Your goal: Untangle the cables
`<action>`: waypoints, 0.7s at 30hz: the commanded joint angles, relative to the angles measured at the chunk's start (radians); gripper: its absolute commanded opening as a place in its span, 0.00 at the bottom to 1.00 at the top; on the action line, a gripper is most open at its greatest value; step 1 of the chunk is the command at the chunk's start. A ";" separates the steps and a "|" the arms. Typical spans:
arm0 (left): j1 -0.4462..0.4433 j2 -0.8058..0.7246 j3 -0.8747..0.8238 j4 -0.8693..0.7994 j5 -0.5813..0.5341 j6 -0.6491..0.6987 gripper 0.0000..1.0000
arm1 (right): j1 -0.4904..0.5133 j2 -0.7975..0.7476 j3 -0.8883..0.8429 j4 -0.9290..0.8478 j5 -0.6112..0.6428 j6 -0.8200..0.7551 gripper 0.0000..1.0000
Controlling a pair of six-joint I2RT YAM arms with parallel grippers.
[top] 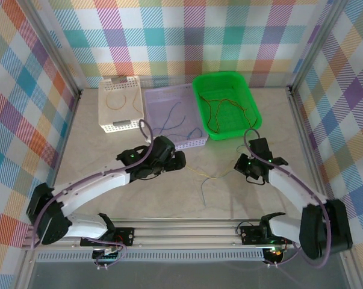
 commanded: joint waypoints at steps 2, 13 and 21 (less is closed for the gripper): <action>-0.015 0.114 0.049 0.162 0.107 -0.003 0.98 | -0.002 -0.107 -0.004 -0.040 -0.217 -0.059 0.00; -0.018 0.236 0.046 0.506 0.306 -0.037 0.99 | 0.023 -0.302 0.230 -0.192 -0.543 -0.132 0.00; -0.038 0.309 0.019 0.609 0.389 -0.043 0.97 | 0.023 -0.320 0.329 -0.203 -0.615 -0.141 0.00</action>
